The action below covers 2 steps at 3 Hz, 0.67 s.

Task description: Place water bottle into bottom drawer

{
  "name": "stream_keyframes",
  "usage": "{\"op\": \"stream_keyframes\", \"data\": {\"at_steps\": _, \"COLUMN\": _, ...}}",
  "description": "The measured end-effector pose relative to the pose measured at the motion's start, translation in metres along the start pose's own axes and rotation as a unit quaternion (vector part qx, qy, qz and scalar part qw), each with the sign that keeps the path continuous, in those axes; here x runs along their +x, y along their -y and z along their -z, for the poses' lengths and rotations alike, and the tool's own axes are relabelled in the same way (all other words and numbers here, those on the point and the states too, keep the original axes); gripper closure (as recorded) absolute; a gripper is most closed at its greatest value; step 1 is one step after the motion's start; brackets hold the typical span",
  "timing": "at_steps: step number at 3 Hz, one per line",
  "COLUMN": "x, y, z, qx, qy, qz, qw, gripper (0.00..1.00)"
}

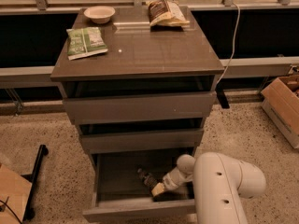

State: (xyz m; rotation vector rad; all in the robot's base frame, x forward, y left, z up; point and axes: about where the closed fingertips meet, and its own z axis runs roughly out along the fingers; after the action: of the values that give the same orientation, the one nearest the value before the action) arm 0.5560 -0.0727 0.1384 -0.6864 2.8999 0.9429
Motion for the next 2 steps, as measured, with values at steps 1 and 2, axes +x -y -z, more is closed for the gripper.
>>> {"op": "stream_keyframes", "data": {"at_steps": 1, "x": 0.0014, "y": -0.0015, "z": -0.0022, "qx": -0.002, "qy": -0.002, "qz": 0.001, "qw": 1.0000, "gripper": 0.35}}
{"op": "stream_keyframes", "data": {"at_steps": 2, "x": 0.0030, "y": -0.0027, "z": -0.0047, "qx": -0.003, "qy": -0.004, "qz": 0.000, "qw": 1.0000, "gripper": 0.12}}
